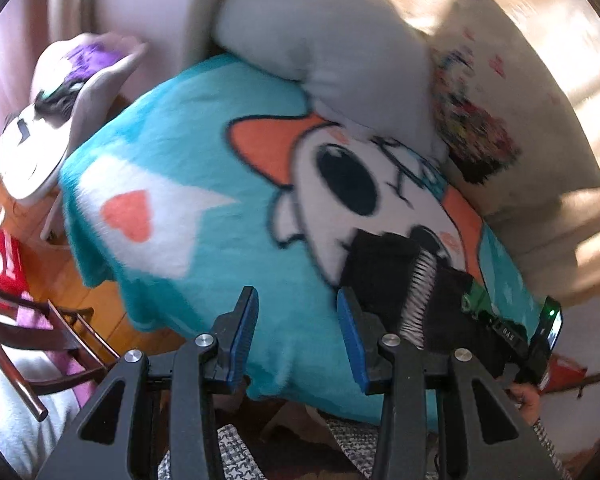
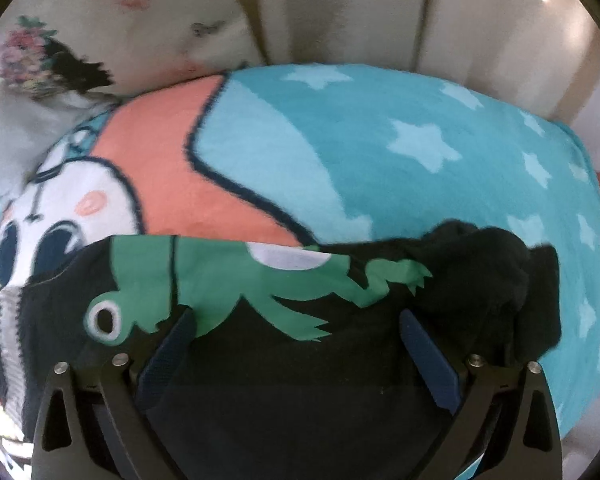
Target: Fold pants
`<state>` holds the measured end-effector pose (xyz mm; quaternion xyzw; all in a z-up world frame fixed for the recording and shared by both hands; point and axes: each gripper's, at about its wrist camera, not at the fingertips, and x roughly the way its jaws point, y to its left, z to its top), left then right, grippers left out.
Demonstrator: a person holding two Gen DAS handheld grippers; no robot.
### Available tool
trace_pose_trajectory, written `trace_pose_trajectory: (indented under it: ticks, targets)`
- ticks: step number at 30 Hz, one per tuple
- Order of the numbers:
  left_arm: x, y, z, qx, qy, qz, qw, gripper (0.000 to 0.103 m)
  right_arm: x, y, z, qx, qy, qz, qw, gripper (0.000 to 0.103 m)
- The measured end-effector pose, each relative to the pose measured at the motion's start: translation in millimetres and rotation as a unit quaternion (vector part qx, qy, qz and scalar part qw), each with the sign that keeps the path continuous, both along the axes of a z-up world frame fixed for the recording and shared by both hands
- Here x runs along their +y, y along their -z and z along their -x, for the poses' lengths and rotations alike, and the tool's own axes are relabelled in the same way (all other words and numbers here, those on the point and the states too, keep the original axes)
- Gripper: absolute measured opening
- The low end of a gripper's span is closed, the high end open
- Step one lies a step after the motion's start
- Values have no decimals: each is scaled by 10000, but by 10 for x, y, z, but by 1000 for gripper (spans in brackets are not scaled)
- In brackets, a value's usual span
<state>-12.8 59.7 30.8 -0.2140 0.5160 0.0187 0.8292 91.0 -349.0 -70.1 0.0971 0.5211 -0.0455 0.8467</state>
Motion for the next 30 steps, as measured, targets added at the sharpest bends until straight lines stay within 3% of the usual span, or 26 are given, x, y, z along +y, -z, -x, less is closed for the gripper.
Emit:
trace_pose_trajectory:
  ticks: [5,9,11,16,20,26,28,30]
  targets:
    - [-704,-152,-216,-178,739,-158,9970,44,-451,-334,281,-535,48,-849,9949,88]
    - [-1430,-7,-471,14,1460,31,9893,44,-1085,-422,577,-604,451,-1344,9881,69]
    - [-1812,90,-616,189,1806,230,9831,44,-1435,-386,718,-563,662,-1534,9843,65]
    - [-2938,224,-931,320,2802,214,9592,45,-1945,-324,974,-562,695,-1634,9825,65]
    - [-3862,424,-1230,596,3536,522,9320,46,-1974,-225,925,-562,459,-1878,9795,65]
    - [-4683,782,-1564,1123,4065,794,9032,46,-1787,-64,706,-586,-163,-2454,9675,65]
    - [-4802,925,-1618,1339,4142,787,8968,46,-1710,-24,648,-540,-330,-2481,9667,67]
    - [-4898,1070,-1637,1507,4172,545,8946,46,-1634,36,583,-465,-424,-2343,9701,69]
